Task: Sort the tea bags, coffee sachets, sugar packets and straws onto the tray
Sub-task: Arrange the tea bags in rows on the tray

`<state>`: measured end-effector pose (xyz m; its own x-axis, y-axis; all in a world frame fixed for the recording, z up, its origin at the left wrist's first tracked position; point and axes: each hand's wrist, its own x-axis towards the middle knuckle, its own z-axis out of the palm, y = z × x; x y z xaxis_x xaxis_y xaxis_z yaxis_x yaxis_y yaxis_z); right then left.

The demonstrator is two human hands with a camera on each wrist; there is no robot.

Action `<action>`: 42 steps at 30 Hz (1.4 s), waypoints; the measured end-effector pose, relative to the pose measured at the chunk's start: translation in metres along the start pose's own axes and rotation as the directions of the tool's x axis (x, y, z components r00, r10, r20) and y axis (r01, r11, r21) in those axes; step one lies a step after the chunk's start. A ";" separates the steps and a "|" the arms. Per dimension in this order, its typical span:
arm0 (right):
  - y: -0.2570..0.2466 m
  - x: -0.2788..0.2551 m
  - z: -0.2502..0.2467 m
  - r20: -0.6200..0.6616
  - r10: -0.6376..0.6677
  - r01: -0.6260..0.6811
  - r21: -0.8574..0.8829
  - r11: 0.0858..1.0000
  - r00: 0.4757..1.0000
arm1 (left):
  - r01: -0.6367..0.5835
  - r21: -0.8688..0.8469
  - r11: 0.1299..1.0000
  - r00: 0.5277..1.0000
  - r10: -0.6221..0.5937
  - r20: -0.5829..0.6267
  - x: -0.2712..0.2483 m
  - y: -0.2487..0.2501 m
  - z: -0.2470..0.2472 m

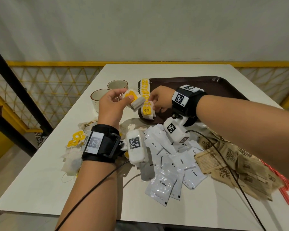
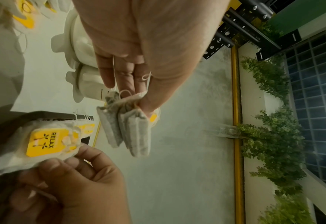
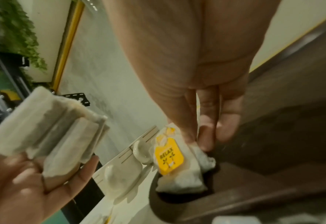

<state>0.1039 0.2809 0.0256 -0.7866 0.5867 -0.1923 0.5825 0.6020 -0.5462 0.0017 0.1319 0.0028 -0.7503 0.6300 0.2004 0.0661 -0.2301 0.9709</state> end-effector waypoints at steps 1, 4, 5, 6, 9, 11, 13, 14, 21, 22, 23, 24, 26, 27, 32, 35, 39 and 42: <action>0.000 0.002 0.001 0.009 0.015 -0.015 0.064 0.998 1.000 | -0.003 0.006 1.000 1.000 0.003 -0.002 0.000 0.000 0.000; -0.002 0.006 0.003 0.017 0.056 -0.058 0.156 0.986 0.998 | -0.010 0.034 0.999 1.000 0.010 -0.007 0.000 0.000 0.000; -0.002 0.007 0.004 0.014 0.074 -0.075 0.178 0.981 0.997 | -0.010 0.037 0.999 1.000 0.010 -0.008 0.000 0.000 0.000; -0.001 0.006 0.004 0.013 0.090 -0.090 0.202 0.975 0.996 | -0.011 0.038 0.999 1.000 0.012 -0.008 -0.001 0.000 0.000; 0.000 0.005 0.003 -0.021 0.139 -0.130 0.239 0.962 0.990 | -0.016 0.044 0.999 1.000 0.016 -0.012 0.000 0.000 0.000; -0.001 0.004 0.002 -0.065 0.156 -0.139 0.211 0.968 0.986 | -0.012 0.034 0.999 1.000 0.012 -0.010 0.001 -0.001 0.000; -0.003 0.003 -0.001 -0.059 0.136 -0.123 0.185 0.975 0.989 | -0.011 0.019 1.000 1.000 0.011 -0.005 0.001 -0.001 -0.001; -0.004 0.002 -0.002 -0.024 0.113 -0.107 0.172 0.979 0.993 | -0.010 0.018 1.000 1.000 0.010 -0.004 0.001 -0.001 -0.001; -0.005 0.003 0.008 0.191 -0.035 0.041 -0.027 0.999 0.981 | -0.007 0.015 1.000 1.000 0.007 -0.004 0.002 -0.002 -0.002; -0.005 0.003 0.009 0.193 -0.024 0.031 -0.034 0.999 0.981 | -0.007 0.017 1.000 1.000 0.007 -0.005 0.002 -0.002 -0.002; -0.004 0.005 0.010 0.199 -0.010 0.017 -0.033 0.999 0.980 | -0.007 0.017 1.000 1.000 0.007 -0.007 0.002 -0.002 -0.002; -0.003 0.005 0.010 0.206 0.006 -0.001 -0.026 1.000 0.978 | -0.006 0.018 1.000 1.000 0.006 -0.008 0.002 -0.002 -0.002; -0.001 0.004 0.009 0.196 0.018 -0.017 -0.005 1.000 0.981 | -0.004 0.019 1.000 1.000 0.004 -0.009 0.002 -0.002 -0.002; 0.000 0.004 0.009 0.173 0.006 -0.007 0.008 1.000 0.985 | -0.004 0.017 1.000 1.000 0.004 -0.009 0.002 -0.002 -0.002; -0.002 0.002 0.006 0.058 -0.109 0.110 -0.015 0.994 0.992 | -0.014 0.024 1.000 1.000 0.014 -0.004 0.003 -0.002 -0.002; -0.007 0.004 0.009 0.095 -0.105 0.113 -0.086 0.990 0.990 | -0.012 0.023 1.000 1.000 0.012 -0.005 0.003 -0.002 -0.002; -0.008 0.008 0.014 0.116 -0.077 0.097 -0.185 0.978 0.990 | -0.008 0.038 0.999 1.000 0.008 -0.008 0.003 -0.003 -0.002; -0.004 0.009 0.010 0.048 -0.075 0.081 -0.125 0.989 0.996 | -0.008 0.036 0.999 1.000 0.008 -0.011 0.004 -0.004 -0.002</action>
<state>0.0923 0.2783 0.0184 -0.8371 0.5133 -0.1893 0.5381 0.7101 -0.4540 -0.0029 0.1336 -0.0004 -0.7569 0.6198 0.2071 0.0958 -0.2083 0.9734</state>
